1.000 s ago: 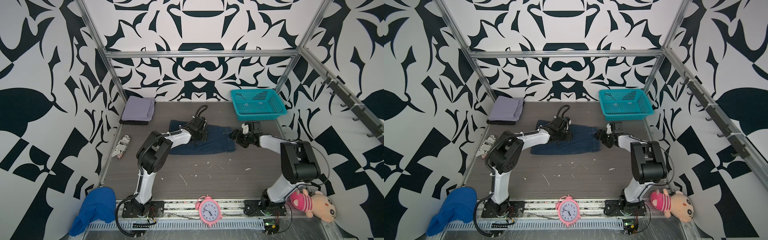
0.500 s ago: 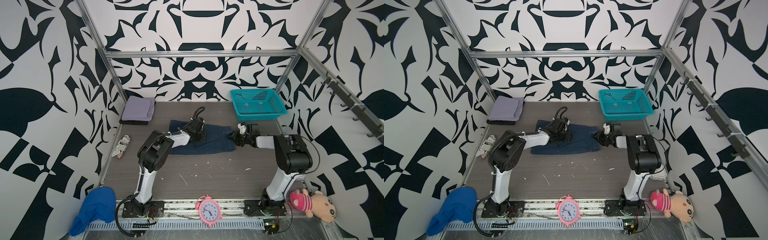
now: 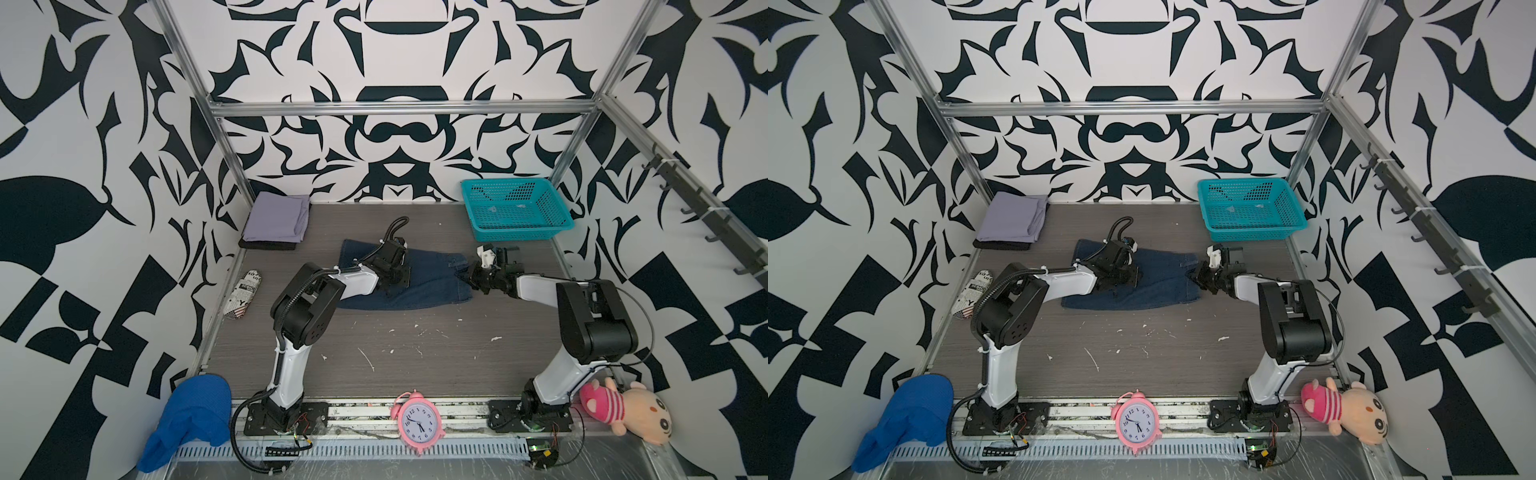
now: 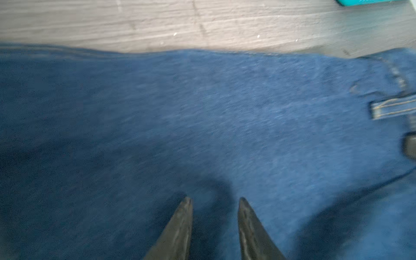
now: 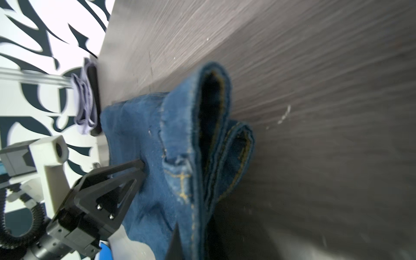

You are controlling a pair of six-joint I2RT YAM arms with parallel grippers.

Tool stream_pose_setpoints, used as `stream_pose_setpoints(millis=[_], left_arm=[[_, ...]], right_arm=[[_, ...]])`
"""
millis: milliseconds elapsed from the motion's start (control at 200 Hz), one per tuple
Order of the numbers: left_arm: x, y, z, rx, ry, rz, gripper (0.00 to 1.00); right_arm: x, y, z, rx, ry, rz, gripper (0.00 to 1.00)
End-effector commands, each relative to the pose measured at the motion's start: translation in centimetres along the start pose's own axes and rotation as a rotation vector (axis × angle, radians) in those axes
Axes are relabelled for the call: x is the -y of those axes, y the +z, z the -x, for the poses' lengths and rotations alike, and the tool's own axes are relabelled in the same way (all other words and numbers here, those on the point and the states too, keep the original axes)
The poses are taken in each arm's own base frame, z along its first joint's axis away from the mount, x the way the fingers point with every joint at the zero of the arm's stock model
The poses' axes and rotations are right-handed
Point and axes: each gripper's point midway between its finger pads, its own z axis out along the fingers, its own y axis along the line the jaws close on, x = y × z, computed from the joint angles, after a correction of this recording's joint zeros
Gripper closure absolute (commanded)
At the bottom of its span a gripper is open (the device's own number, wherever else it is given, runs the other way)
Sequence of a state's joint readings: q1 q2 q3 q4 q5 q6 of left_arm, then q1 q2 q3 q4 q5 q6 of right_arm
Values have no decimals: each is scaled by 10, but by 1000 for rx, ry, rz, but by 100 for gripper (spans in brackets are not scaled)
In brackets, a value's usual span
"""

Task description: Fold and stack the skirts

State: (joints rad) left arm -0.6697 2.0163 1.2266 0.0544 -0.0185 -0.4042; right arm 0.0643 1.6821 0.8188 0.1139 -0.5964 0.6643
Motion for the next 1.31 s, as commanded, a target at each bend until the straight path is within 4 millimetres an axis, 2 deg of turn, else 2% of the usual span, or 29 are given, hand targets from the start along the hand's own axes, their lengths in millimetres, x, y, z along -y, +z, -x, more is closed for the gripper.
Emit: stream_pose_setpoints(millis=[0, 130, 315, 560, 680, 800, 955, 1085, 1195, 1300], left_arm=[[-1, -24, 12, 26, -9, 27, 61], [1, -28, 14, 18, -2, 23, 61], [3, -16, 1, -17, -11, -5, 62], [9, 1, -5, -35, -38, -48, 64], [16, 12, -14, -58, -31, -62, 64], [14, 17, -20, -67, -40, -54, 64], [12, 9, -18, -43, -29, -41, 64], [14, -11, -2, -5, -21, -26, 64], [25, -31, 15, 27, -11, -56, 63], [40, -37, 21, 27, -14, -117, 64]], right_arm=[[-5, -25, 16, 42, -62, -104, 100], [-7, -43, 23, 60, -88, -187, 100], [-24, -63, 32, 65, -111, -233, 100], [-43, -73, 35, 39, -202, -364, 100], [-58, -72, 33, 27, -261, -429, 100], [-74, -66, 29, 13, -329, -490, 100], [-88, -54, 24, -17, -380, -559, 100], [-93, -42, 22, -59, -370, -530, 100], [-95, -41, 23, -58, -369, -529, 100], [-97, -42, 25, -52, -363, -524, 100]])
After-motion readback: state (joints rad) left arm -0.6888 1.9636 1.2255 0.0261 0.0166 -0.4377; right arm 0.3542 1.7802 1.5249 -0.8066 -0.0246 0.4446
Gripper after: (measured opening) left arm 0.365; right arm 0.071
